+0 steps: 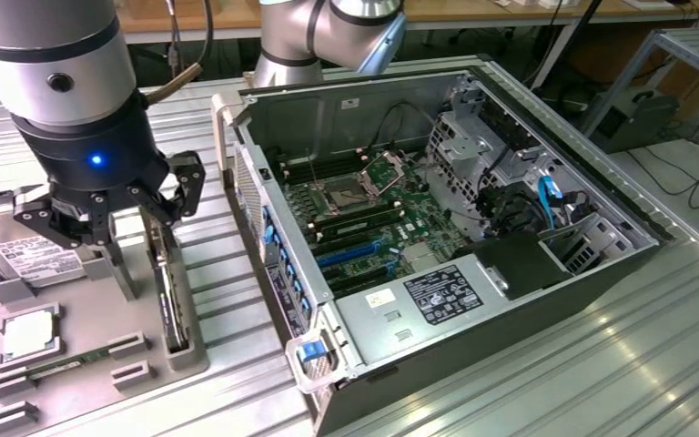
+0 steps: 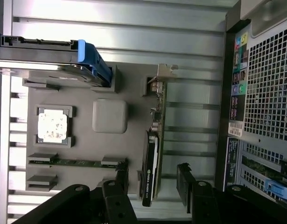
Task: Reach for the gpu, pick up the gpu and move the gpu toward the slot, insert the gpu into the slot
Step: 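Pick up the gpu and move the gpu toward the slot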
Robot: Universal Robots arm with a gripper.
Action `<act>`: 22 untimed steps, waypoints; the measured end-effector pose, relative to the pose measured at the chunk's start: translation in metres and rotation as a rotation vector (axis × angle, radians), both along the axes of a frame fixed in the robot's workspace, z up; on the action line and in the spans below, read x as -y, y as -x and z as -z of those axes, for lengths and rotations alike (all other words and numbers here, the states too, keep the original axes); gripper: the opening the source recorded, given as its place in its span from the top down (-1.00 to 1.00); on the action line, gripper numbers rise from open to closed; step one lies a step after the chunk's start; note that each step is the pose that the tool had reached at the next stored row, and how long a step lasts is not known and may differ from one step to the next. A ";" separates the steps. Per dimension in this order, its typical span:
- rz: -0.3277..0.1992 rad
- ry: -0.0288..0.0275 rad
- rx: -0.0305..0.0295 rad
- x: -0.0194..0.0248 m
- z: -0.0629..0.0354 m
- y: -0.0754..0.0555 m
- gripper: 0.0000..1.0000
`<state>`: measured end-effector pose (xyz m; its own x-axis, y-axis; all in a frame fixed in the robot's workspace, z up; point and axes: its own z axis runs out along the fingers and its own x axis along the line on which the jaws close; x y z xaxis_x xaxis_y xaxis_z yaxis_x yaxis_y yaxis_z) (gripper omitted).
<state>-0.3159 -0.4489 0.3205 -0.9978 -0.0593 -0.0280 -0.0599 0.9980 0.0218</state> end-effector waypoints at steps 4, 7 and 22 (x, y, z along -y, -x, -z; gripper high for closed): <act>0.000 0.0000 0.0000 0.0007 0.0067 -0.001 -0.08; 0.000 0.0000 0.0000 0.0014 0.0121 -0.001 -0.08; 0.000 0.0000 0.0000 0.0026 0.0402 -0.001 -0.08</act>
<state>-0.3148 -0.4515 0.2803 -0.9978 -0.0593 -0.0280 -0.0599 0.9980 0.0218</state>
